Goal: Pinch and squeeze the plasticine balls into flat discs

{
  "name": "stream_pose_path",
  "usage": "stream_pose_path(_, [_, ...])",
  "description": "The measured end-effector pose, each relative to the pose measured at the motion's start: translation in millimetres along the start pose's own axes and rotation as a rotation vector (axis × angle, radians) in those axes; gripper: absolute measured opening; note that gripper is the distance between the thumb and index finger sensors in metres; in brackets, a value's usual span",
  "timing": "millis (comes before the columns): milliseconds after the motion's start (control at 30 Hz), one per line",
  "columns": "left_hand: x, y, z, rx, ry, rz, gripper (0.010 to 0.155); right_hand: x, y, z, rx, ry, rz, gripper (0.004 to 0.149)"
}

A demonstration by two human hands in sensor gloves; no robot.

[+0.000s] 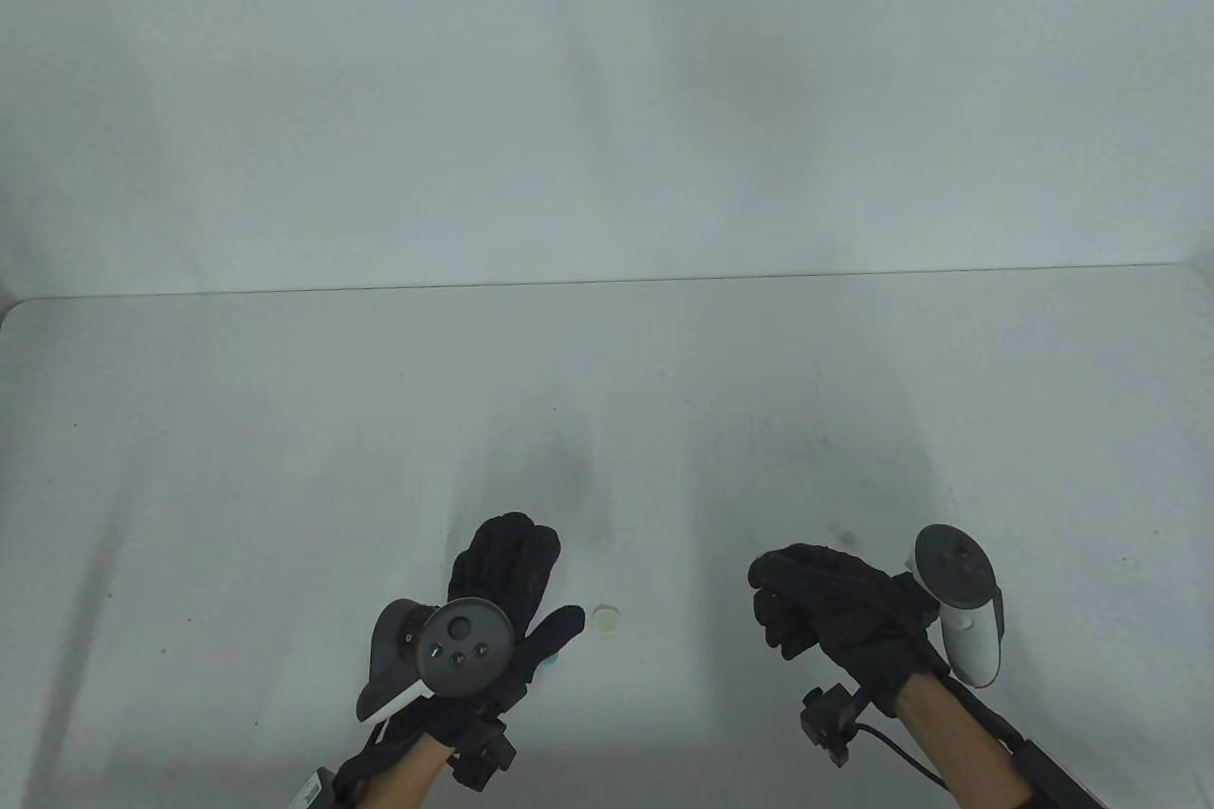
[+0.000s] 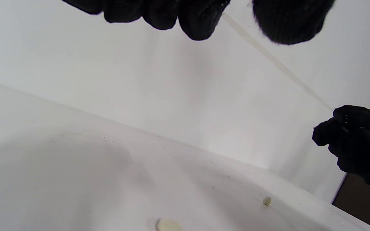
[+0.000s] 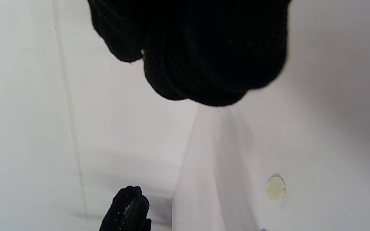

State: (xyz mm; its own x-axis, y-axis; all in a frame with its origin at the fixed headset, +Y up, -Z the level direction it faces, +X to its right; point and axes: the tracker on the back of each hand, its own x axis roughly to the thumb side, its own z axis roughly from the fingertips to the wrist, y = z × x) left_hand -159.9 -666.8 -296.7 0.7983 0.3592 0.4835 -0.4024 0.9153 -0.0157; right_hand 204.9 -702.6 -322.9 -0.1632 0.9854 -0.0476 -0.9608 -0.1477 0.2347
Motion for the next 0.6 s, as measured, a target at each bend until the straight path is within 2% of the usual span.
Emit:
stream_pose_path(100, [-0.1,0.6,0.1,0.006,0.0,0.001,0.079,-3.6,1.6,-0.4,0.031,0.006,-0.024,0.043])
stream_pose_path(133, [-0.4,0.5,0.1,0.005,0.002,0.001,0.079,-5.9,1.7,-1.1,0.05,0.01,-0.056,0.047])
stream_pose_path(167, [-0.3,0.6,0.2,0.004,0.003,0.001,0.079,-7.7,2.4,-2.2,0.09,0.006,-0.094,0.064])
stream_pose_path(200, [-0.3,0.6,0.3,0.004,0.003,0.0,0.079,-9.7,2.7,-2.7,0.135,0.015,-0.131,0.07])
stream_pose_path(267, [-0.2,0.8,0.1,0.006,0.003,0.001,0.079,-11.7,3.5,-3.2,0.145,0.026,-0.163,0.077])
stream_pose_path(400, [-0.1,0.7,0.3,0.002,0.002,0.001,0.079,-11.2,4.4,-4.5,0.166,0.022,-0.136,0.073])
stream_pose_path(600, [0.4,1.7,0.6,0.01,-0.004,0.002,0.078,-7.9,4.6,-4.4,0.146,0.024,-0.075,0.054])
